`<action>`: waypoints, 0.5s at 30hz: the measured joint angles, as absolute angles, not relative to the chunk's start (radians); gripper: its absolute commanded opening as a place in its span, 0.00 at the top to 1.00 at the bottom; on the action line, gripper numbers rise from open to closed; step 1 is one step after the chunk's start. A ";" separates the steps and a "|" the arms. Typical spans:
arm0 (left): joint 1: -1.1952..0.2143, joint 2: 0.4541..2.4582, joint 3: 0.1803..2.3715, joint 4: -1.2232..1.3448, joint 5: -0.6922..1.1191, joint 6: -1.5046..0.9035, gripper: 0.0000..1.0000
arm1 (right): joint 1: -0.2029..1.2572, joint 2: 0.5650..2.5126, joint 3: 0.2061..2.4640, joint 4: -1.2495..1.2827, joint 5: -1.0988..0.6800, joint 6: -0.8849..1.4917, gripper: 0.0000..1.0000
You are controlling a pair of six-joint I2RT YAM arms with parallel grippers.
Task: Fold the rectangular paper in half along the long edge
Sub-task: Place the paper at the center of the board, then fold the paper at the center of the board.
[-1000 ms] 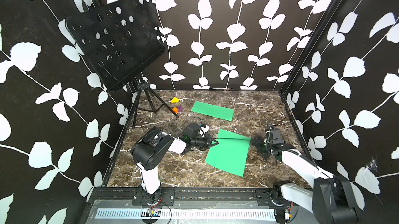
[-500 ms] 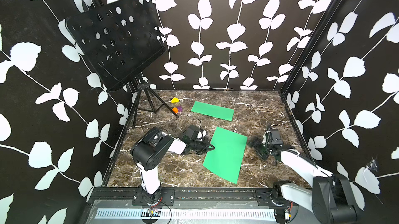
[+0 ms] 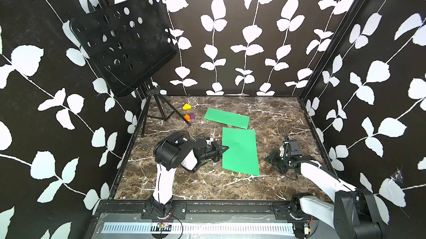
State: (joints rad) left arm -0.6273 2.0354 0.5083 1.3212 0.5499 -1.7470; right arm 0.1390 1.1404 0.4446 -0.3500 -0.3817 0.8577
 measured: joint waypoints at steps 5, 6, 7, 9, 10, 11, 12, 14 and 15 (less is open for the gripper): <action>-0.627 2.035 0.498 1.356 0.487 -1.834 1.00 | 0.144 1.161 0.445 -0.350 -0.430 0.842 0.57; -0.627 2.035 0.497 1.362 0.477 -1.848 1.00 | 0.145 1.163 0.443 -0.350 -0.436 0.843 0.60; -0.627 2.035 0.497 1.368 0.465 -1.866 1.00 | 0.146 1.164 0.442 -0.349 -0.445 0.843 0.63; -0.627 2.035 0.498 1.377 0.448 -1.893 1.00 | 0.150 1.166 0.435 -0.341 -0.463 0.847 0.70; -0.627 2.035 0.498 1.381 0.441 -1.905 1.00 | 0.154 1.169 0.429 -0.333 -0.473 0.851 0.74; -0.627 2.035 0.499 1.383 0.435 -1.916 1.00 | 0.157 1.174 0.424 -0.327 -0.483 0.855 0.77; -0.627 2.035 0.500 1.387 0.429 -1.927 1.00 | 0.162 1.183 0.418 -0.313 -0.494 0.860 0.80; -0.627 2.035 0.503 1.391 0.424 -1.946 1.00 | 0.172 1.202 0.408 -0.279 -0.520 0.870 0.88; -0.627 2.035 0.503 1.393 0.424 -1.953 1.00 | 0.177 1.215 0.404 -0.255 -0.530 0.877 0.89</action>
State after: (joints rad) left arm -0.6273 2.0350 0.5034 1.3930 0.4236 -1.9526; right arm 0.1772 1.2148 0.4042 -0.2554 -0.5301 0.8772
